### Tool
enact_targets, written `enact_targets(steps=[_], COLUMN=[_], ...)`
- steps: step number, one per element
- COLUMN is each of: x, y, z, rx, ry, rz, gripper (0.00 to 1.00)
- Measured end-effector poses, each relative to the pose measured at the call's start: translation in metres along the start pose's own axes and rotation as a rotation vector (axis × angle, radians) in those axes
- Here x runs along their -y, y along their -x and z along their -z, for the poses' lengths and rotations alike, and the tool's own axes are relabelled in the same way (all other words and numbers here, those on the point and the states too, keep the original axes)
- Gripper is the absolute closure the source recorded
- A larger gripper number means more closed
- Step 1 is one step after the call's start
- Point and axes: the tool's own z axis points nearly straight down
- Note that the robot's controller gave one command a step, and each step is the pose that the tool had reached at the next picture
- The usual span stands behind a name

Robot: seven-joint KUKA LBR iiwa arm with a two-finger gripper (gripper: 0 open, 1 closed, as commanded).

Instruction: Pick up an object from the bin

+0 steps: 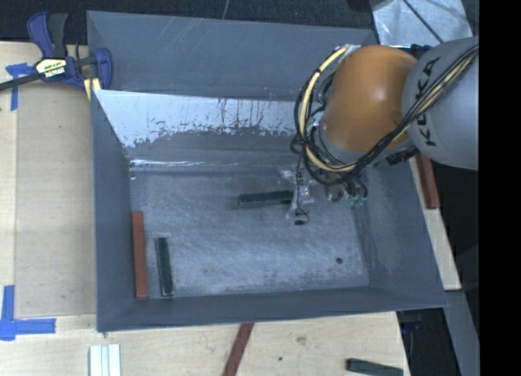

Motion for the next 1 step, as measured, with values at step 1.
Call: enact_targets(steps=[1], x=[-0.0001], y=[0.0000], z=[0.0000], rx=[0.000], ry=[0.000], rz=[0.000], gripper=[1.00])
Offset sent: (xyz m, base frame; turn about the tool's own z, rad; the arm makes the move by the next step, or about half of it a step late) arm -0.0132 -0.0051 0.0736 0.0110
